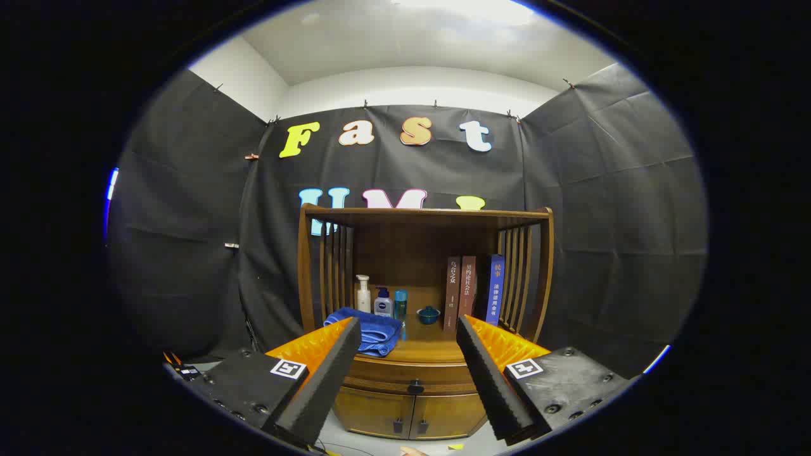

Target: Pull open the drawer, take out the items inside it, and place them on the countertop above the cabinet.

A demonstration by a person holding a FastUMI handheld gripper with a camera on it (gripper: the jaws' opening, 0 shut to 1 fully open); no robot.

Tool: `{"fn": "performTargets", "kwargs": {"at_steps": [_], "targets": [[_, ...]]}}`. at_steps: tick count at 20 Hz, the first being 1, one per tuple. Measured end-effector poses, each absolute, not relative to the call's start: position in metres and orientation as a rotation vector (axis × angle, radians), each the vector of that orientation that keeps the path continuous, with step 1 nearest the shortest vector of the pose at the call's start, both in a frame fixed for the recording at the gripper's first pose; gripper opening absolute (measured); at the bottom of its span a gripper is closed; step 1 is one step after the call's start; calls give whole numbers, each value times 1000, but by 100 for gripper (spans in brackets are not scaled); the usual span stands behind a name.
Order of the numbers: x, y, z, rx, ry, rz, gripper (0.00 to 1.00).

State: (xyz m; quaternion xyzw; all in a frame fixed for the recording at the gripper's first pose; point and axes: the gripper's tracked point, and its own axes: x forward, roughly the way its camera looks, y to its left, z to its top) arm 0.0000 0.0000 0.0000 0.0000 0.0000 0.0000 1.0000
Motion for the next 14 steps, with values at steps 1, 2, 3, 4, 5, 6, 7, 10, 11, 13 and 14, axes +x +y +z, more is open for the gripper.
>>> {"fn": "performTargets", "kwargs": {"at_steps": [1, 2, 3, 4, 5, 6, 7, 10, 11, 13, 14], "targets": [[0, 0, -1, -3, 4, -1, 99], [1, -1, -3, -6, 10, -3, 99], [1, -1, -5, -7, 15, -4, 99], [2, 0, -6, -6, 19, -3, 99], [2, 1, -7, -3, 20, -2, 99], [2, 1, -7, -1, 21, -3, 99], [2, 1, -8, 1, 22, -2, 99], [2, 2, -8, -1, 24, 0, 99], [3, 1, -9, -4, 26, -2, 99], [4, 0, -9, -11, 29, -5, 99], [4, 1, -8, -15, 28, -4, 99]]}}
